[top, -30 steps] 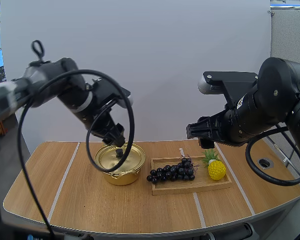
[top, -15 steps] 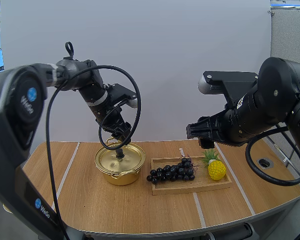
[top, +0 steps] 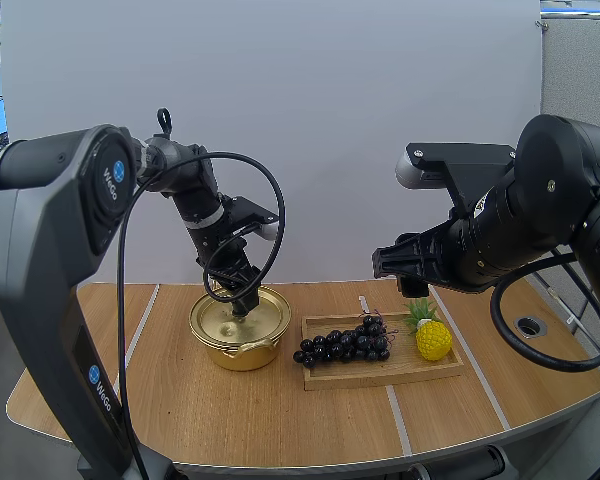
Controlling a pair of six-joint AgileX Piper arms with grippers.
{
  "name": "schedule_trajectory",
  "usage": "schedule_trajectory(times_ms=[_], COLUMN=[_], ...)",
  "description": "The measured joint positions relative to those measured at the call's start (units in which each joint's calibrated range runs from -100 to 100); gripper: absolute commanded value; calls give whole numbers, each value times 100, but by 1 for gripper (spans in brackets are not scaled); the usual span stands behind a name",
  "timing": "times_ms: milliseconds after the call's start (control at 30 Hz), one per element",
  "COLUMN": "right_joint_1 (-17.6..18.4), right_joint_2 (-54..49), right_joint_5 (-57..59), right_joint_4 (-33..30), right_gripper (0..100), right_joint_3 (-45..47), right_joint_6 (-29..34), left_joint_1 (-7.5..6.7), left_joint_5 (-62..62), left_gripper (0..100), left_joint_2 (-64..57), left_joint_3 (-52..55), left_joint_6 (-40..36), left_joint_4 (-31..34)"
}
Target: Open the pot, put the pineapple inside, and close it
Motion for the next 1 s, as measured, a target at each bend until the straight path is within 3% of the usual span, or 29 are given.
schedule_trajectory(times_ms=[667, 733, 833, 1000], right_joint_1=[0, 0, 0, 0], right_joint_2=[0, 0, 0, 0], right_joint_5=[0, 0, 0, 0], right_joint_4=[0, 0, 0, 0], right_gripper=[100, 100, 100, 100], right_joint_3=[0, 0, 0, 0], right_joint_6=[0, 0, 0, 0], left_joint_1=[0, 0, 0, -8], left_joint_5=[-199, -151, 40, 217], left_gripper=[97, 64, 0, 0], left_joint_2=[331, 331, 331, 331], left_joint_3=[-10, -10, -32, -56], left_joint_6=[0, 0, 0, 0], left_joint_4=[12, 12, 16, 16])
